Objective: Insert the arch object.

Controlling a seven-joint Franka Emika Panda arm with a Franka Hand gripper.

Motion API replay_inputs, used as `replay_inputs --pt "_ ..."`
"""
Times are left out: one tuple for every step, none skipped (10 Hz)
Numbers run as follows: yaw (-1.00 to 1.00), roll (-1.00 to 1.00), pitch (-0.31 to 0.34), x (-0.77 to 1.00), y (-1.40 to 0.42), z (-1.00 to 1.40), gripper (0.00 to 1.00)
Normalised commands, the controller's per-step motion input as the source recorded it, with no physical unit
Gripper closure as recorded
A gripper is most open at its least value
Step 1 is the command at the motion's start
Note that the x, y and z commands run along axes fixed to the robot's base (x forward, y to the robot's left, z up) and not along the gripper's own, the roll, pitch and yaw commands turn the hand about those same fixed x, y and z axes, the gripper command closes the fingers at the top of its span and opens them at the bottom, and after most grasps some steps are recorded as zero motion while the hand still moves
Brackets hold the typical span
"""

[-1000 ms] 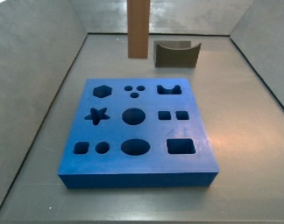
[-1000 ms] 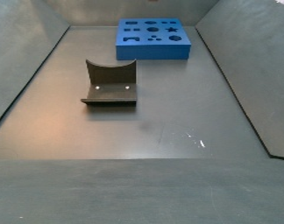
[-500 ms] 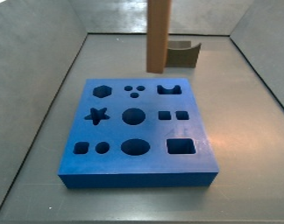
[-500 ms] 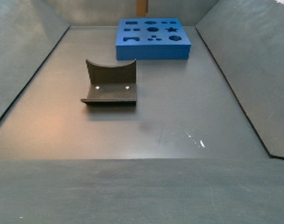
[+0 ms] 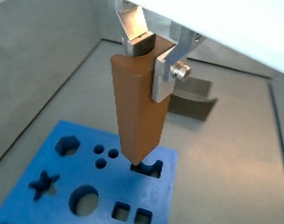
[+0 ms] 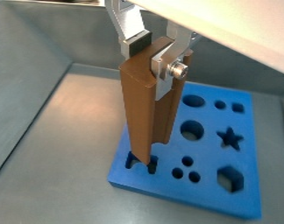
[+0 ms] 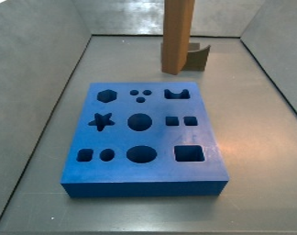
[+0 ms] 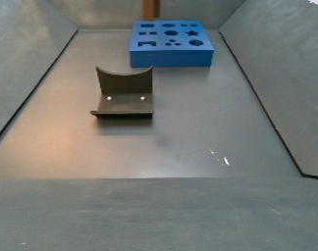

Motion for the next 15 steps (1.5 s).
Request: replay_inputs --pt "-0.92 0.00 0.050 0.06 0.11 -0.21 1.00" --pt "-0.93 0.00 0.040 0.07 0.10 -0.19 1.00" --pt "-0.96 0.00 0.019 0.07 0.08 -0.15 1.00" --pt "-1.00 0.00 0.026 0.00 0.00 -0.17 1.00" --pt "-1.00 0.00 0.004 0.00 0.00 -0.15 1.00" --pt "-1.00 0.00 0.000 0.00 0.00 -0.15 1.00" --pt "-1.00 0.00 0.000 0.00 0.00 -0.28 1.00" --pt "-1.00 0.00 0.000 0.00 0.00 -0.31 1.00" --pt "-1.00 0.00 0.000 0.00 0.00 -0.30 1.00" --pt "-1.00 0.00 0.000 0.00 0.00 -0.30 1.00" --pt "-1.00 0.00 0.000 0.00 0.00 -0.30 1.00" --pt "-1.00 0.00 0.000 0.00 0.00 -0.30 1.00" --pt "-1.00 0.00 0.000 0.00 0.00 -0.29 1.00" --pt "-1.00 0.00 0.000 0.00 0.00 -0.27 1.00" --pt "-0.85 0.00 0.000 0.23 -0.01 -0.21 1.00"
